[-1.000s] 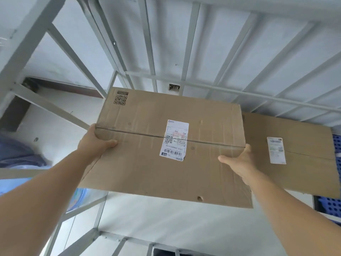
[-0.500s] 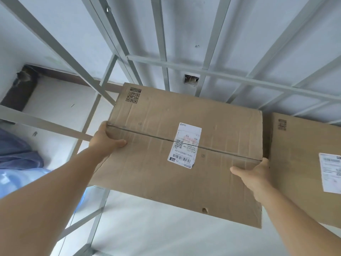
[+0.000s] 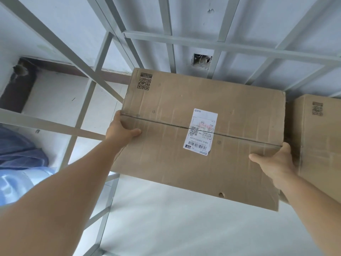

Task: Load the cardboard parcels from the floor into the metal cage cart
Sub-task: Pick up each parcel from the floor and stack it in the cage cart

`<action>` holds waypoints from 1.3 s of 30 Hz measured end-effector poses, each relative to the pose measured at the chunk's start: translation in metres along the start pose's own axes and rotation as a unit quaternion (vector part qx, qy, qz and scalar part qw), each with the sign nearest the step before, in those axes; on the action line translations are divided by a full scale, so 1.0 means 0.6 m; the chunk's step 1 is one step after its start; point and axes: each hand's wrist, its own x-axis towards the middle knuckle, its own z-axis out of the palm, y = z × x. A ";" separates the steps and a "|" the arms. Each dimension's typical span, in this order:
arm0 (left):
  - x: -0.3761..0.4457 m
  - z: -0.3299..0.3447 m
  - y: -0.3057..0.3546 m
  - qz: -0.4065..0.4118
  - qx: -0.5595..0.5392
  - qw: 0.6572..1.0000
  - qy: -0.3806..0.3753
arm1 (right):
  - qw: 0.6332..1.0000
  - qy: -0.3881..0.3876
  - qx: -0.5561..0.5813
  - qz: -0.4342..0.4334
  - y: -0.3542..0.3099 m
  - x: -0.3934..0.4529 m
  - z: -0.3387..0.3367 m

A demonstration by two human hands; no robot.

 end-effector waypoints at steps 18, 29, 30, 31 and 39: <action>0.038 0.065 0.011 0.029 0.070 0.996 0.039 | 0.998 -0.002 -0.056 -0.009 0.007 0.030 0.009; -0.130 0.048 0.087 0.101 0.163 0.981 -0.028 | 0.965 -0.107 -0.197 -0.138 -0.067 -0.126 -0.053; -0.154 0.039 0.100 0.115 0.152 0.981 -0.036 | 0.961 -0.113 -0.198 -0.154 -0.079 -0.147 -0.066; -0.176 0.033 0.112 0.129 0.144 0.980 -0.044 | 0.957 -0.115 -0.204 -0.171 -0.090 -0.166 -0.077; -0.404 -0.075 0.187 0.265 0.248 0.932 -0.024 | 0.916 -0.073 -0.268 -0.289 -0.143 -0.347 -0.226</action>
